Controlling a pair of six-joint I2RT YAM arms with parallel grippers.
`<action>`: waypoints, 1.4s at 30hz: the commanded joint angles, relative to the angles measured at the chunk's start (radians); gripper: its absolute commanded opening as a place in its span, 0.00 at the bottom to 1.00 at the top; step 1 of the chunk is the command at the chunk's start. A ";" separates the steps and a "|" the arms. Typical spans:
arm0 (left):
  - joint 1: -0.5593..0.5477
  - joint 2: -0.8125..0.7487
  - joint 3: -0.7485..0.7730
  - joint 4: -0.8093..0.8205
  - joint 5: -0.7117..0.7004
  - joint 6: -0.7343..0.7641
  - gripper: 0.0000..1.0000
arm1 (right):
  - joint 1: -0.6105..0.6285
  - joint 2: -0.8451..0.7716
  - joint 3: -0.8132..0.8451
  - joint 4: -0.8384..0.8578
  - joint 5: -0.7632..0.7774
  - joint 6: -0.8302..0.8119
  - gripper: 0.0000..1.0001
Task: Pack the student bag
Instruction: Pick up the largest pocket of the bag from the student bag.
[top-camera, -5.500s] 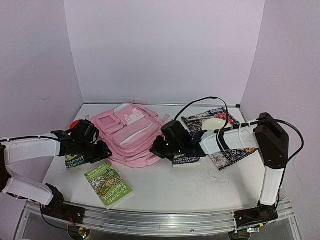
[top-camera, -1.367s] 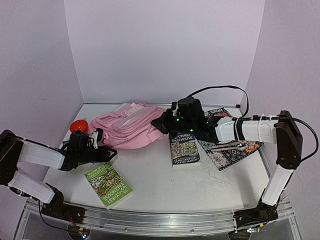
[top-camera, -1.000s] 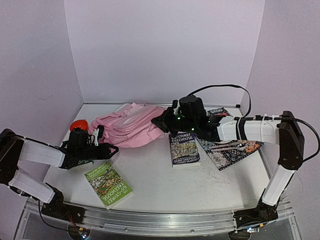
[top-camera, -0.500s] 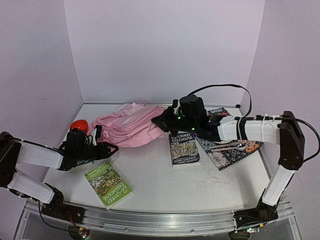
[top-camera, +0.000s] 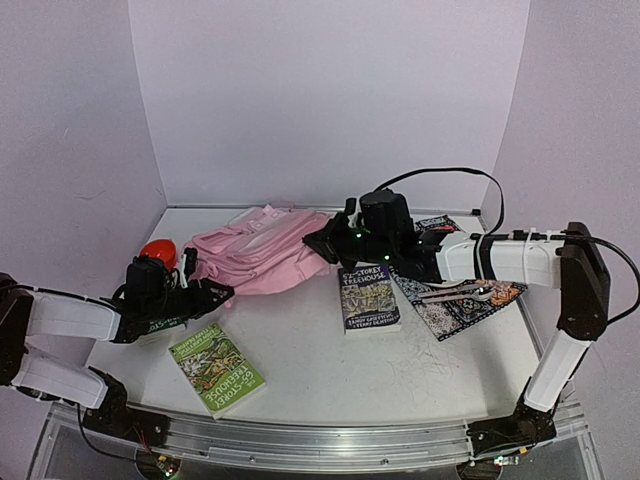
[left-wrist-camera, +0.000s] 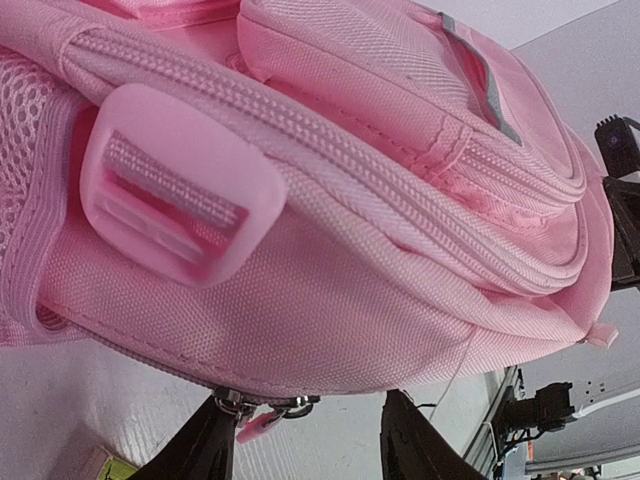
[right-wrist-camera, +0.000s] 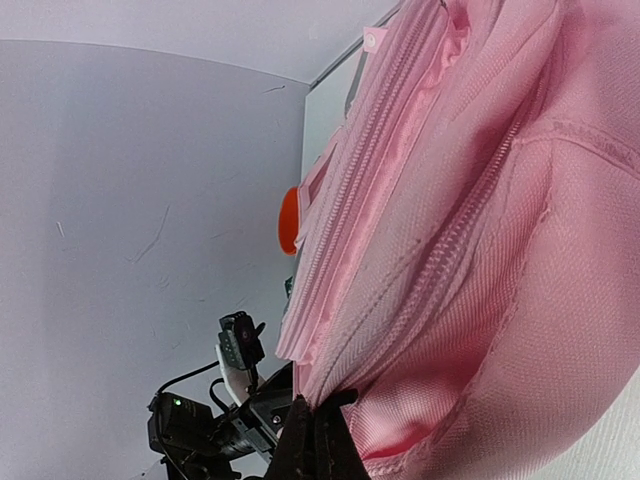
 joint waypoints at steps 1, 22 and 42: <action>0.005 -0.015 -0.012 0.014 0.027 -0.033 0.51 | 0.000 -0.073 0.036 0.130 -0.003 -0.016 0.00; 0.003 0.033 0.020 0.014 0.110 -0.237 0.51 | -0.001 -0.053 0.053 0.134 -0.005 -0.010 0.00; 0.002 0.077 0.076 0.014 0.023 -0.089 0.51 | 0.000 -0.042 0.052 0.158 -0.021 -0.003 0.00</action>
